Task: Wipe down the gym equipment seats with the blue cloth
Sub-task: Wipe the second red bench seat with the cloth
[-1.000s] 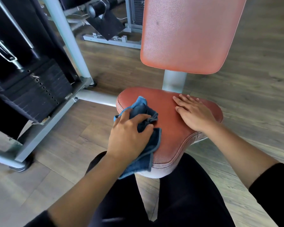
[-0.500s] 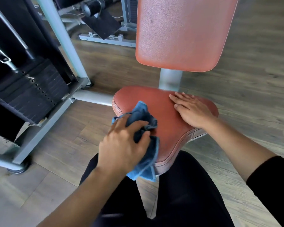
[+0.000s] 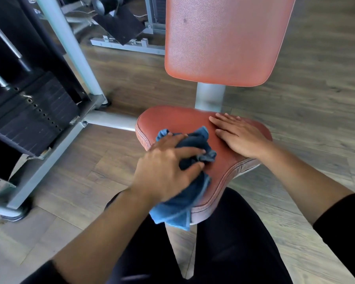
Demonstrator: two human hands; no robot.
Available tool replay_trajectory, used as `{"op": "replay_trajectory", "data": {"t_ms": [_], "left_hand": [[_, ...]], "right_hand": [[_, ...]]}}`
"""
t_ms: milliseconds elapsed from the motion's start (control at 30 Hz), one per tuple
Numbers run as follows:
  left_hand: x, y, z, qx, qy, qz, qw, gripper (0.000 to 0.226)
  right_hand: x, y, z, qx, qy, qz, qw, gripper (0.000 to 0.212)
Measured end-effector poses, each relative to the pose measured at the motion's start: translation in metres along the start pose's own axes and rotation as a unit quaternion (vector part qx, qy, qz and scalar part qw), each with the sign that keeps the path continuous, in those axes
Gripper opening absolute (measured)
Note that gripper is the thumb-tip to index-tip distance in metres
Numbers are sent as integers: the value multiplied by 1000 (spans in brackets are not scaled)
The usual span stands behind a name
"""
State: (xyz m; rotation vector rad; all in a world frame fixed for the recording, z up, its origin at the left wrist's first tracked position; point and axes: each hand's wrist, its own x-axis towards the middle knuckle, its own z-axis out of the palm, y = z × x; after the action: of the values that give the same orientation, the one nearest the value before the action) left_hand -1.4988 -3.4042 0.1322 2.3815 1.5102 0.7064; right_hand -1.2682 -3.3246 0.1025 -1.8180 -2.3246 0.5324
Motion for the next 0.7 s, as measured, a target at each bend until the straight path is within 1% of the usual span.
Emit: {"op": "replay_trajectory", "data": {"t_ms": [67,133,200,300,400,467,533,600,667,700], "left_hand": [[28,-20,3,-8,-41,-57,998,39],[53,-35,9,-4,-58,-99,993,37],[73,-41,14,5,-45,-125,991,33],[88,-35,16,52,-31,-140,988,31],[85,-26,18,48,-50,-117,991,30],[75,-14,17,33,-59,-73,995,30],[59,1,18,43,-59,-21,997,30],[42,13,18,61,-40,10,997,31],[27,18,18,70,-14,13,997,35],[20,20,17,75,1,11,997,39]], "right_hand": [[-5,2,0,25,30,-9,999,47],[-13,3,-1,60,81,-23,995,47],[-23,8,-1,40,112,-27,993,47],[-40,25,1,9,109,-11,994,56],[-49,35,4,10,106,-1,994,63],[-47,36,5,6,114,9,993,63],[-43,35,6,-3,116,16,993,62],[-42,36,6,-15,111,22,993,56],[-43,38,8,-20,110,25,993,49],[-44,38,9,-21,112,24,993,50]]}}
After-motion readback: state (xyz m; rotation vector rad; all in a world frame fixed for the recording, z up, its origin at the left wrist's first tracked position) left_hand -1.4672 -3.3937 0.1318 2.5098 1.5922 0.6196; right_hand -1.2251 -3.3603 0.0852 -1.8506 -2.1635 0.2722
